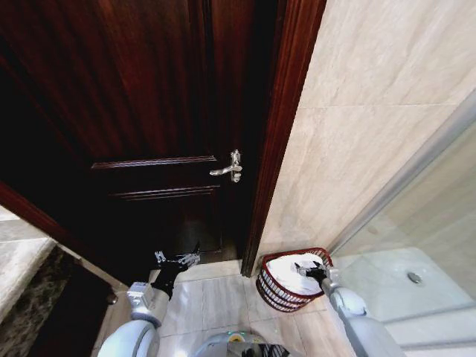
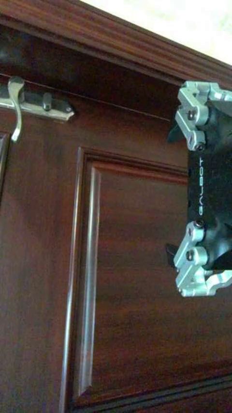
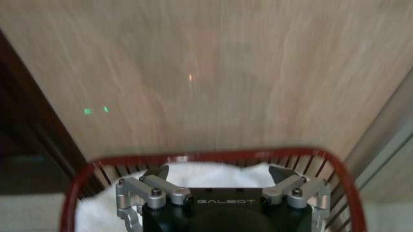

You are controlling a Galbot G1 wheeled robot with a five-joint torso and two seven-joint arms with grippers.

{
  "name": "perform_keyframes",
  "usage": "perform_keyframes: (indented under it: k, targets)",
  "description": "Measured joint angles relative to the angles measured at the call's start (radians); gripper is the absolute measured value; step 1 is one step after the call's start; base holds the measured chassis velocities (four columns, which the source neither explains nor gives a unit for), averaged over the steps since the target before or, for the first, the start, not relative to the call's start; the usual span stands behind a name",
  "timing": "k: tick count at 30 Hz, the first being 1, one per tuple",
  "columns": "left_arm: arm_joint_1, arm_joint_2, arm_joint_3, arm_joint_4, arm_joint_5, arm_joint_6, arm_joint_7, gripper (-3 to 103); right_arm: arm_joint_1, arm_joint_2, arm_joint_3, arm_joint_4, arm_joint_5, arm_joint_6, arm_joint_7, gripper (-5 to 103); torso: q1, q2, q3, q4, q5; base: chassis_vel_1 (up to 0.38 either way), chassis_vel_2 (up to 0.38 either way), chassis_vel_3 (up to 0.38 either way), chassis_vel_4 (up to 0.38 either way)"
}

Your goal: Discard the used towel into the hamper.

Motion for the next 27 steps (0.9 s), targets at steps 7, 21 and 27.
perform_keyframes:
  k: [7,21,27]
  targets:
    - [0.0,0.0,0.0,0.0,0.0,0.0,0.0,100,-0.144,0.023,0.102,0.229,0.025,0.033,0.036,100,0.001,0.002,0.001,0.0,0.0001,0.0,0.0,0.0,0.0]
    - [0.0,0.0,0.0,0.0,0.0,0.0,0.0,100,-0.474,0.256,0.271,0.743,0.037,0.267,0.12,100,0.002,0.005,0.003,-0.0001,0.0,0.0,0.0,0.0,0.0]
    - [0.0,0.0,0.0,0.0,0.0,0.0,0.0,100,-0.531,0.306,0.231,0.839,-0.005,0.334,0.156,100,0.003,0.006,0.003,0.0001,-0.0001,0.0,0.0,0.0,0.0]
